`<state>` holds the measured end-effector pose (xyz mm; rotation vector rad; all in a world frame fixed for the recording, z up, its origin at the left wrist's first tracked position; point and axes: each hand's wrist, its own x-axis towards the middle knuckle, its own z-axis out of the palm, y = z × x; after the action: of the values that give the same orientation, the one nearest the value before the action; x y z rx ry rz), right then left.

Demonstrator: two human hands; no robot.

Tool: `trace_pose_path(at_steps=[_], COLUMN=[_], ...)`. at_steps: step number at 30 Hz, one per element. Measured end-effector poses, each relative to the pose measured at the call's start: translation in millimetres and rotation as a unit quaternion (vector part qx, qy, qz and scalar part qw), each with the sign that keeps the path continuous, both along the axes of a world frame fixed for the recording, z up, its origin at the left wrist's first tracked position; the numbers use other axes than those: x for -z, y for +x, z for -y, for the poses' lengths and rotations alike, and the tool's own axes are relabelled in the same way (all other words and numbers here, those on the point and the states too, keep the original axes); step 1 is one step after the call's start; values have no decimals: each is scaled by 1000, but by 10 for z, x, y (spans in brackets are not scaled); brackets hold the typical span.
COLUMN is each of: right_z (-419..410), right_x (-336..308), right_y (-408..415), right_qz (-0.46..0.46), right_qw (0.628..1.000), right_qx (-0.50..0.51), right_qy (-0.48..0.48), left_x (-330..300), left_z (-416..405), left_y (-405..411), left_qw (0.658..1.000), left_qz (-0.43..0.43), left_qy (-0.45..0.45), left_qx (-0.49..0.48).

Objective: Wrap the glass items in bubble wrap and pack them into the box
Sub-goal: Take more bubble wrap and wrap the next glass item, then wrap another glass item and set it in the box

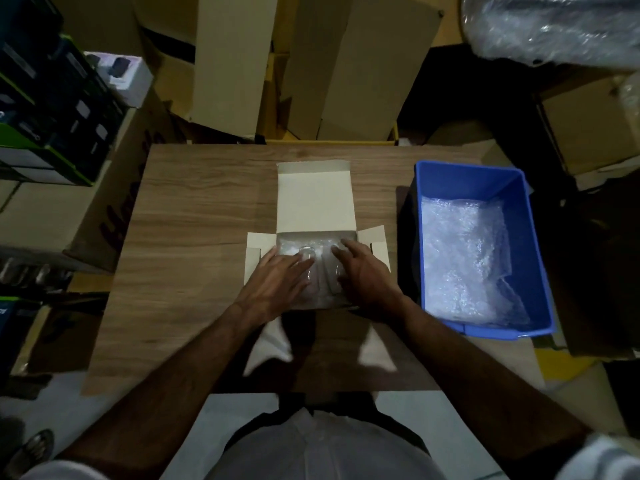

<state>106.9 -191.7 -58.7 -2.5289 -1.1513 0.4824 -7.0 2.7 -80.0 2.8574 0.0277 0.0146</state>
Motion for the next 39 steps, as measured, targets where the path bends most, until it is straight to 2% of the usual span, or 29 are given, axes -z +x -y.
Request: trace_pose_path(at_steps=[6, 16, 22, 25, 29, 32, 36, 39], right_z=[173, 939, 1592, 1897, 2101, 2108, 2041, 1967], right_x=[-253, -478, -295, -222, -181, -98, 90, 189], right_y=[2, 207, 335, 393, 529, 696, 844, 840], right_qz=[44, 139, 130, 80, 13, -10, -6, 10], right_qw=[996, 971, 965, 973, 976, 971, 974, 977], right_qx=[40, 149, 219, 218, 173, 146, 97, 102], right_qy=[63, 126, 71, 1, -135, -188, -205, -189], left_x=[-47, -586, -555, -531, -376, -249, -157, -134], left_z=[50, 840, 1444, 1716, 1939, 2001, 1991, 1985], left_y=[3, 617, 973, 1156, 1362, 1420, 1422, 1434], left_qw=[999, 996, 991, 992, 998, 1000, 999, 998], left_qz=[-14, 82, 116, 90, 36, -2, -28, -23], left_qy=[47, 14, -55, -79, -52, -18, -36, -51], left_qx=[-4, 30, 33, 28, 5, 5, -7, -10])
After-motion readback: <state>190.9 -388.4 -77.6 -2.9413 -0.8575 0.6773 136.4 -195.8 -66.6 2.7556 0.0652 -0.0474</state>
